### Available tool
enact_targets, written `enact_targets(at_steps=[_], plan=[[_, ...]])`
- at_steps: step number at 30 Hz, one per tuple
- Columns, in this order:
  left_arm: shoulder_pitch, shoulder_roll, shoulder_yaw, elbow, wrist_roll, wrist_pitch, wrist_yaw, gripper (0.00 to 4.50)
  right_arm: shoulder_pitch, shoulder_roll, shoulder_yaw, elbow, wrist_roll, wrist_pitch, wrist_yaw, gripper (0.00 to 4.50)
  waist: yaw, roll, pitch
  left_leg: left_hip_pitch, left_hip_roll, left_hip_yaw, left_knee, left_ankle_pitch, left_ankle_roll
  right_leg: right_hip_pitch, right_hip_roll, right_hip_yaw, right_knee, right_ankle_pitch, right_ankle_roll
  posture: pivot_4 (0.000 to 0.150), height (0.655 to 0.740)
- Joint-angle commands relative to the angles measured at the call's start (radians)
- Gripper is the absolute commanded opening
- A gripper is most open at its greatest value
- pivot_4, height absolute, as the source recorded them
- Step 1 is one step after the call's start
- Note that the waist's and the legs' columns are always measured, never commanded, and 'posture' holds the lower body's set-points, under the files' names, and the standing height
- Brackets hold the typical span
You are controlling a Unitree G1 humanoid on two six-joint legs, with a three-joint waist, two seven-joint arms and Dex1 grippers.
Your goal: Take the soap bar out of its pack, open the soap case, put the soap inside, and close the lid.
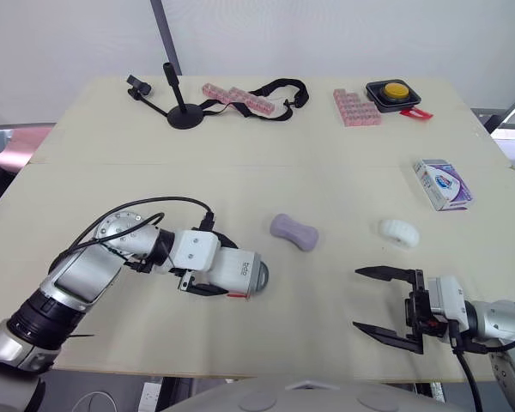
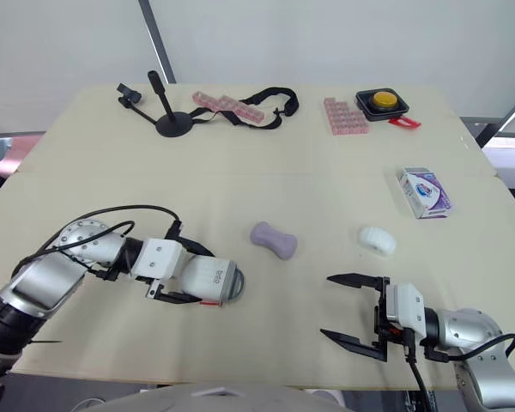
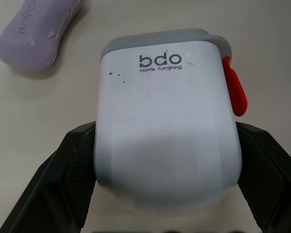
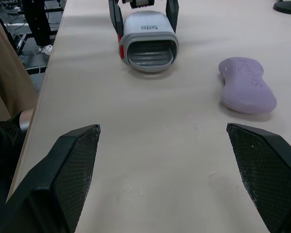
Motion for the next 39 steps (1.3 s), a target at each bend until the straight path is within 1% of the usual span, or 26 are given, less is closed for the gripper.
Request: enact_targets(at_steps=[1,9,14,22,26,33,39], plan=[[-0.026,0.025,-0.019,-0.086,0.013,0.078,-0.015,3.47,-0.005,-0.008,-0.008,0.006,0.018,-0.018,0.003,4.46,0.000,0.000,0.000,0.000,0.000,0.000,0.000,0.000,0.000,0.000,0.000,0.000,0.000,0.000,0.000,0.150,0.7160],[-0.060,0.034,-0.039,-0.142,0.062,0.187,0.016,3.47,-0.020,-0.009,-0.002,0.049,0.018,-0.036,0.020,4.46,0.001,0.000,0.000,0.000,0.000,0.000,0.000,0.000,0.000,0.000,0.000,0.000,-0.001,0.000,0.000,0.150,0.7160],[-0.080,0.018,-0.037,-0.142,0.049,0.242,0.032,3.47,-0.027,-0.005,0.004,0.072,0.015,-0.050,0.029,4.46,0.001,0.000,0.000,0.000,0.000,0.000,0.000,0.000,0.000,0.000,0.000,-0.001,-0.001,0.000,0.000,0.150,0.7160],[-0.064,0.025,-0.035,-0.143,0.036,0.261,0.026,3.47,-0.030,-0.008,0.004,0.113,0.015,-0.080,0.042,4.46,0.002,0.000,0.000,-0.001,-0.001,0.000,0.000,0.000,0.000,0.000,0.000,-0.001,-0.001,0.000,0.000,0.150,0.7160],[-0.060,0.048,-0.024,-0.130,0.041,0.271,0.022,3.47,-0.029,-0.008,0.007,0.130,0.014,-0.095,0.049,4.46,0.002,0.000,0.000,-0.001,-0.001,0.000,0.000,0.000,0.000,0.000,0.000,-0.001,-0.001,0.000,0.000,0.150,0.7160],[-0.070,0.071,0.002,-0.149,0.007,0.343,0.030,3.47,-0.032,-0.006,0.015,0.151,0.013,-0.109,0.056,4.46,0.002,0.000,0.000,-0.001,-0.001,0.000,0.000,0.000,0.000,0.000,0.000,-0.001,-0.001,0.000,0.000,0.150,0.7160],[-0.039,0.120,0.030,-0.138,-0.005,0.298,0.009,3.47,-0.037,-0.008,0.020,0.165,0.014,-0.115,0.056,4.46,0.001,0.000,0.000,-0.001,-0.001,0.000,0.000,0.000,0.000,0.000,0.000,-0.001,-0.002,0.000,0.000,0.150,0.7160]])
